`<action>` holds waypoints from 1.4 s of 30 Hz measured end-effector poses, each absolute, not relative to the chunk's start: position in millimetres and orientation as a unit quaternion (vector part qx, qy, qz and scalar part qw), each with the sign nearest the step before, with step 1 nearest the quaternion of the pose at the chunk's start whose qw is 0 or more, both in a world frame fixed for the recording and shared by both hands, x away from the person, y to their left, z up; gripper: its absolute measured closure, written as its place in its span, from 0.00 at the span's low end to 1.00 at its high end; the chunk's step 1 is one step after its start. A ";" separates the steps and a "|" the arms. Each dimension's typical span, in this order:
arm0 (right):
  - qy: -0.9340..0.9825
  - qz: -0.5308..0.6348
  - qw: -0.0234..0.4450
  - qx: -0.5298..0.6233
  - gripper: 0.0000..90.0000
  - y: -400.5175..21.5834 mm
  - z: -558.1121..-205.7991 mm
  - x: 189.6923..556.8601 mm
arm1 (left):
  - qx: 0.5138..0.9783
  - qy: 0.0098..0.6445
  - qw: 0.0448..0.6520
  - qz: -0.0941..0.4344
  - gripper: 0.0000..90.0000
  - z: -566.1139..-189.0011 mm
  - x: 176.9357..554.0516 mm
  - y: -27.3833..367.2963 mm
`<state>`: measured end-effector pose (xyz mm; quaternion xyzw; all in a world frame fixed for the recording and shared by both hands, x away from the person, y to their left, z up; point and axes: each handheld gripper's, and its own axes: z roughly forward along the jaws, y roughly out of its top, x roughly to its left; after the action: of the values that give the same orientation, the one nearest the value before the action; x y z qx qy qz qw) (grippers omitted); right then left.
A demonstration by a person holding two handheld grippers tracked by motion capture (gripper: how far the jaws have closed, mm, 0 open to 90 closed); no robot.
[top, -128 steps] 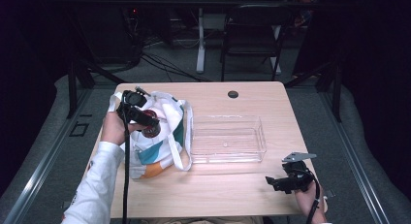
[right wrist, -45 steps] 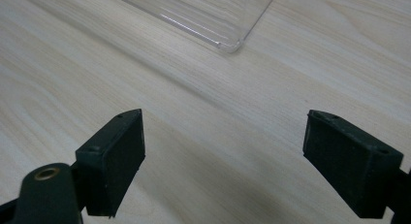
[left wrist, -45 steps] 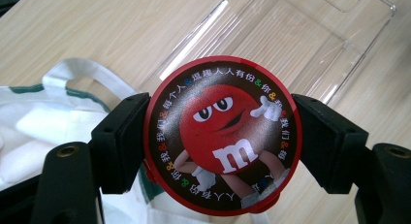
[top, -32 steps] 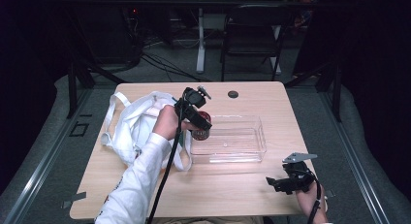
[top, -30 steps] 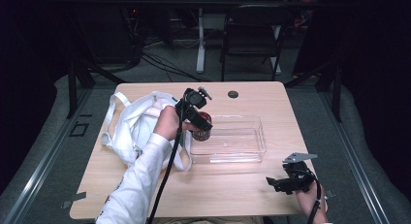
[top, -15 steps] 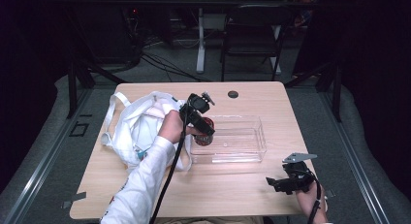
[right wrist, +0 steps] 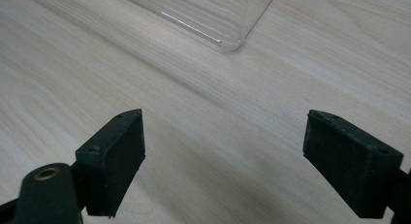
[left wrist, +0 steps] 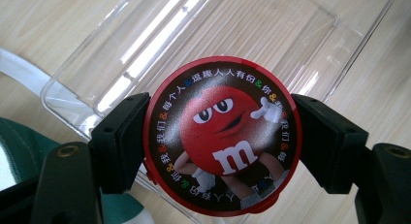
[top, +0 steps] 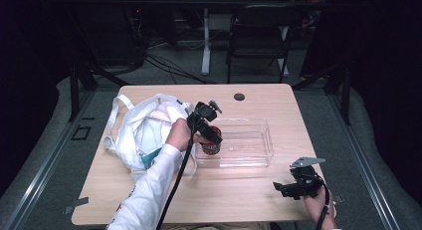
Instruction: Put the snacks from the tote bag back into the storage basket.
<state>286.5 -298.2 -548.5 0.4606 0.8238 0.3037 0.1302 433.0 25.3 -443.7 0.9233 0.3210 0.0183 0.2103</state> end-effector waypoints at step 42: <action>0.825 0.300 0.131 0.460 0.16 -297.6 -549.0 286.9 | 0.915 0.351 0.198 -0.002 0.29 -484.3 431.4 29.0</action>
<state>286.9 -297.6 -549.0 0.4599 0.8254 0.3001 0.1313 431.4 29.0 -484.3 0.9153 0.3506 -0.0025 0.1982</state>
